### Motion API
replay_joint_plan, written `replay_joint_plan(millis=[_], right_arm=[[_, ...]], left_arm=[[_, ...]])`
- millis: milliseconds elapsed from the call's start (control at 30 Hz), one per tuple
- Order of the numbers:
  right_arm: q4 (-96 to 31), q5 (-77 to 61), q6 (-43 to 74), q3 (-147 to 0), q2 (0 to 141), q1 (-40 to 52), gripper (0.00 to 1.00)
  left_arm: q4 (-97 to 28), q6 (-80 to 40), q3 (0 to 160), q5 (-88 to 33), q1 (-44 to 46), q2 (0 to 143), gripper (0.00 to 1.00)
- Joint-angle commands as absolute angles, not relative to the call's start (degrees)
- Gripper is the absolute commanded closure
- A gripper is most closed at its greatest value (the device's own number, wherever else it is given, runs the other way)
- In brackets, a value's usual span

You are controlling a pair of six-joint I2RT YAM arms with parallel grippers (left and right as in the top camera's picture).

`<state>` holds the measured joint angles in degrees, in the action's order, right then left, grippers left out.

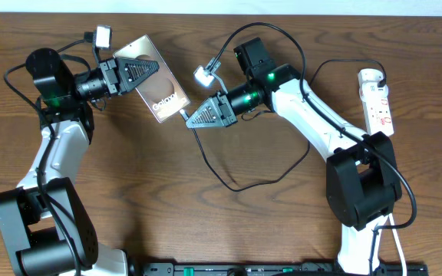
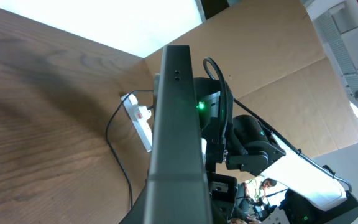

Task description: Plug charger to phone and switch on socket

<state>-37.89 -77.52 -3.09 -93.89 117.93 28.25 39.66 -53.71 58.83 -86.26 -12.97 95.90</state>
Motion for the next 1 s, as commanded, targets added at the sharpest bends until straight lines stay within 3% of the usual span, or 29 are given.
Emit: replay_joint_plan(millis=[0, 400, 967], right_arm=[[-37.52, -78.37, -2.83, -94.28, 117.34, 27.88, 0.99], [-43.35, -78.32, -7.4, -94.28, 117.34, 28.93, 0.99], [-38.98, -88.23, -9.08, -94.08, 117.34, 31.24, 0.99]], left_arm=[[39.99, -52.93, 59.18, -90.15, -12.4, 95.15, 0.93], [40.03, -52.51, 59.18, -90.13, -14.39, 95.15, 0.93], [40.05, -50.81, 59.18, -90.13, -14.46, 95.15, 0.93]])
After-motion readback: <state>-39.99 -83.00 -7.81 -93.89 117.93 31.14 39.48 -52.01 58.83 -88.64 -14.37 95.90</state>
